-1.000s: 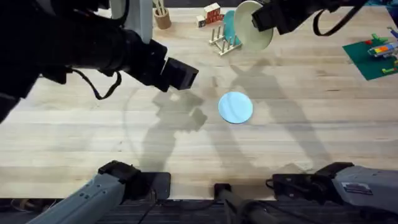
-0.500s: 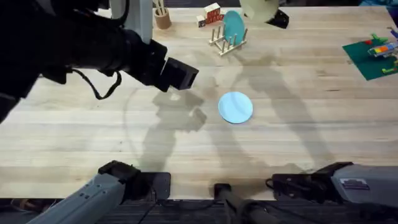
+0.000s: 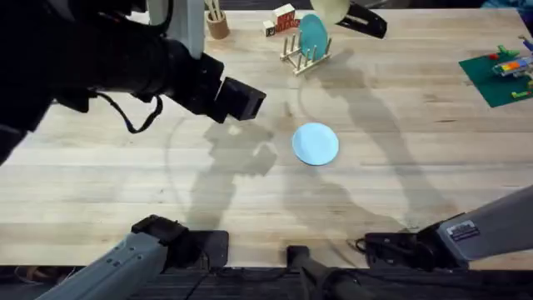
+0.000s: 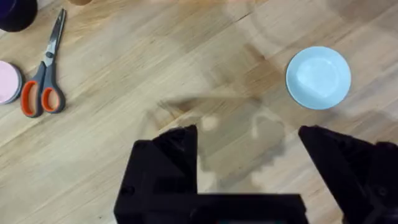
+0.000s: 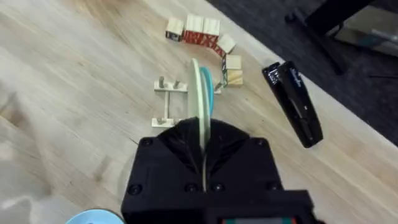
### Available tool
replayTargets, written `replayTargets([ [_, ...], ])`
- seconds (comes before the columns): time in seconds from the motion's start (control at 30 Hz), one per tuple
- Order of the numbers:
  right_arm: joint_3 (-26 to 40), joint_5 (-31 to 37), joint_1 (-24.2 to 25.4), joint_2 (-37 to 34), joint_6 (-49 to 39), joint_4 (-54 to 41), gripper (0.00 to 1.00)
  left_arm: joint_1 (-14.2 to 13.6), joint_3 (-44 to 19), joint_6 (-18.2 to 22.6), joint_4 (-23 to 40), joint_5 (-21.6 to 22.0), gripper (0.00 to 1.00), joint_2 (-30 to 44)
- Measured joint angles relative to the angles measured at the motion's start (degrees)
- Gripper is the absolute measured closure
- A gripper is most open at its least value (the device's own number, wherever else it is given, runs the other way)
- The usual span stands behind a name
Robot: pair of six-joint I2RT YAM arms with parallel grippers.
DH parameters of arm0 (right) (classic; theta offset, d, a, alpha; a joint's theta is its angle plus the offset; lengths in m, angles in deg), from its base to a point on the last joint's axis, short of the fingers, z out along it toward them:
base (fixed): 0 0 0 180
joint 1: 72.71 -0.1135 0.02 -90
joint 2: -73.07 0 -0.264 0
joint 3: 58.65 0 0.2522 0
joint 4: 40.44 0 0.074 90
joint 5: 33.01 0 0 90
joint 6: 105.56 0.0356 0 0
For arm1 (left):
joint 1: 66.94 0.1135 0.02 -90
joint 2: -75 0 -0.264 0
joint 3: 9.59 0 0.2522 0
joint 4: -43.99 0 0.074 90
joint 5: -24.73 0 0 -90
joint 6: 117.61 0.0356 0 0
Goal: Pick up the plates from the table one by one and place each into a slot on the dish rack.
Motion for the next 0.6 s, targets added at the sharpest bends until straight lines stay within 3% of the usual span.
replayTargets([
  [0.6,0.04,-0.01,-0.14,-1.99,2.19,0.42,0.972,0.0,0.0,0.0,0.0,0.0,0.007,-0.02],
])
